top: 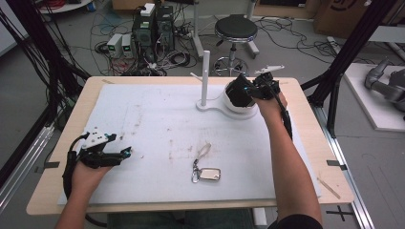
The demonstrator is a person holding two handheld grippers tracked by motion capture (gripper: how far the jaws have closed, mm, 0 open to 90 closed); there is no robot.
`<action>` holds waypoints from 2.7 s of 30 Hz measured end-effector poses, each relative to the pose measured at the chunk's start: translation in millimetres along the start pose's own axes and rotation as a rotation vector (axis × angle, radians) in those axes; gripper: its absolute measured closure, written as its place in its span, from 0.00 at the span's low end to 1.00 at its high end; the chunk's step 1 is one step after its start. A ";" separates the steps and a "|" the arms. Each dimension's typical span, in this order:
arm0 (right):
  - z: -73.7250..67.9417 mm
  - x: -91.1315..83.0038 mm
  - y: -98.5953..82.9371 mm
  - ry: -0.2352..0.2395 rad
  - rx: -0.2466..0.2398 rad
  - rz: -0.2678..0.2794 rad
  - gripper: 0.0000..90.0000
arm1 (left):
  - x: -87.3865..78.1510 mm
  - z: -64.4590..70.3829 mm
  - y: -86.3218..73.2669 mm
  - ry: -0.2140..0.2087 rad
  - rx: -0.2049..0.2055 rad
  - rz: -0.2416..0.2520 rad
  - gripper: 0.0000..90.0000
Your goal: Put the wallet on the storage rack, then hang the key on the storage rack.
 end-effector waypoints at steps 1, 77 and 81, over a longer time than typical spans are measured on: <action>1.4 -2.0 -0.9 0.000 0.010 0.000 0.58 | 0.5 -0.4 -0.2 -0.002 -0.001 0.000 0.26; -48.6 -62.2 -123.0 0.174 0.113 0.114 0.23 | 36.0 74.0 52.1 -0.202 -0.010 0.062 0.25; -46.4 -62.7 -123.9 0.181 0.118 0.116 0.23 | 40.8 99.0 61.3 -0.243 0.005 0.062 0.24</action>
Point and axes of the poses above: each handheld gripper's, and its own axes: x roughly forward along the jaws, y roughly out of its top, z roughly to its right, the point moved 10 cm from there along x, roughly forward along the jaws, and after that the axes turned 14 degrees about y, right-handed, at the moved point
